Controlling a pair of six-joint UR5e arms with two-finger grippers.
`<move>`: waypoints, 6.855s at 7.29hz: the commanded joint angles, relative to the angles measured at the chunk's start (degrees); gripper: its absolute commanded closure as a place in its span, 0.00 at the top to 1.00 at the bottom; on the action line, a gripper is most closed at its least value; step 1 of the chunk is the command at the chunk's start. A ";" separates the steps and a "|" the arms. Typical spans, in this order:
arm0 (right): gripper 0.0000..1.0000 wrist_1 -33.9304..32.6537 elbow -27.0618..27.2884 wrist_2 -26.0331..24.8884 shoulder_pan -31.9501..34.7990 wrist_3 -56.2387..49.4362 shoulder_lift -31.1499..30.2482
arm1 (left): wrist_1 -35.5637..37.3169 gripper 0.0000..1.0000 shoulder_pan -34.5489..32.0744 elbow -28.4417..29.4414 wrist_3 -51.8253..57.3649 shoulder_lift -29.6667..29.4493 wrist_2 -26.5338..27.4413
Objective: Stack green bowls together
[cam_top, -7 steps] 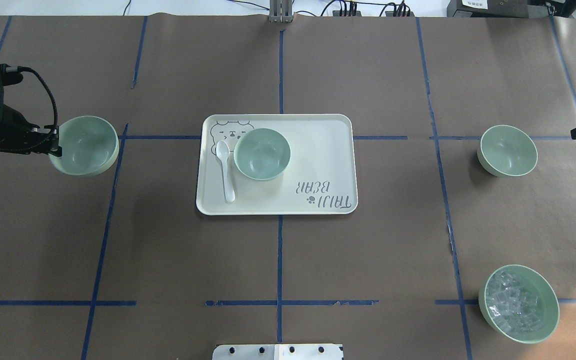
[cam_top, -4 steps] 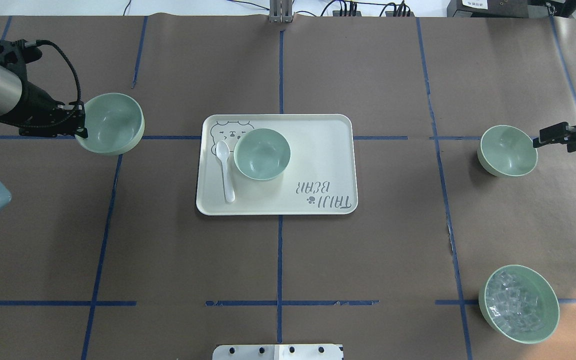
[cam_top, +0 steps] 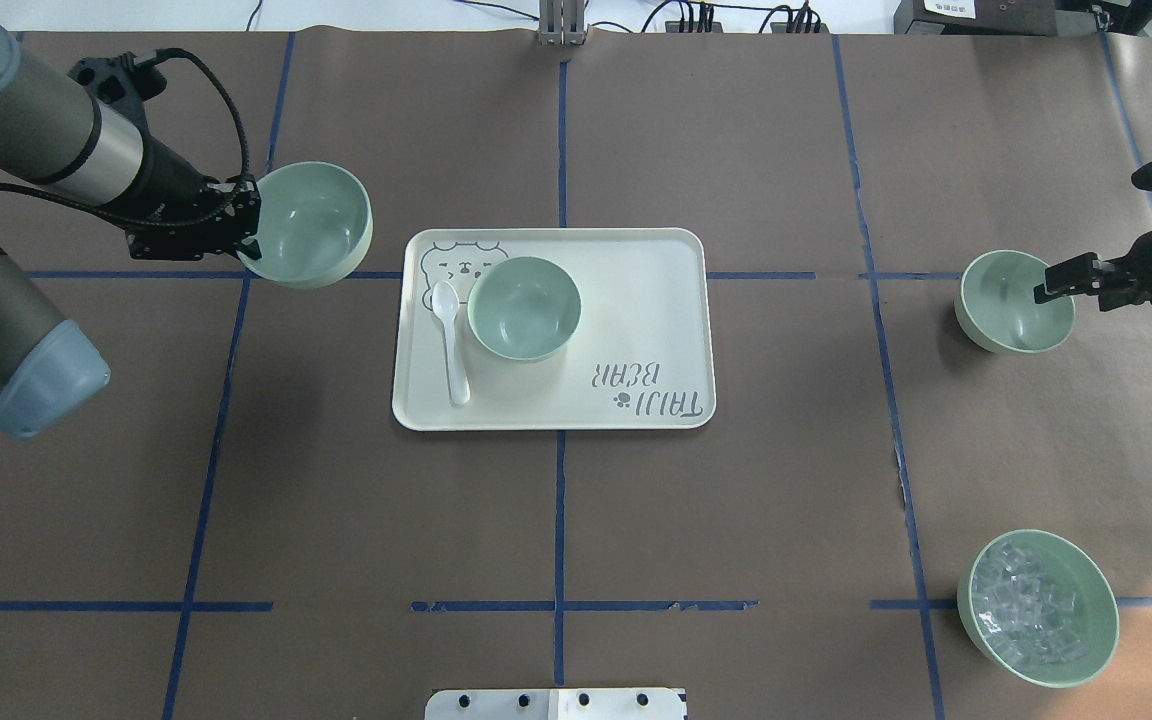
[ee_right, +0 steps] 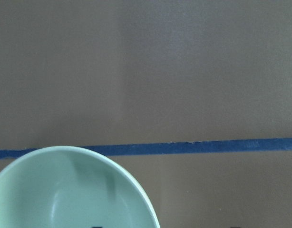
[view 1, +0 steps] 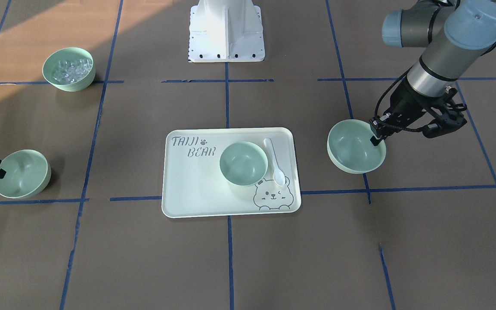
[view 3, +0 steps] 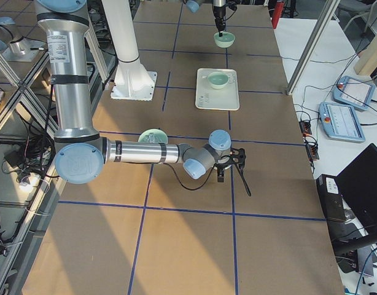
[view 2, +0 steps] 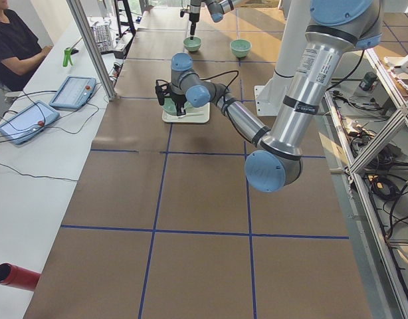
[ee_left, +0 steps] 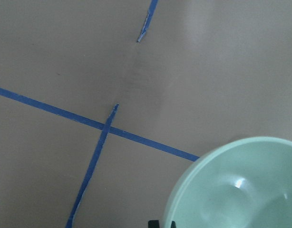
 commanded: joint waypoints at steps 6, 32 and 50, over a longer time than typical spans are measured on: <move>0.00 0.18 0.66 2.74 0.05 -0.47 1.14 | -0.73 0.00 7.90 7.06 -11.71 -11.16 2.79; 0.00 -11.85 2.59 -11.46 -23.38 26.76 35.68 | -0.73 1.00 -10.27 8.30 33.70 1.99 3.52; 1.00 -24.55 9.14 -10.12 -20.02 28.73 36.32 | 1.28 1.00 -15.10 9.18 38.71 2.53 0.99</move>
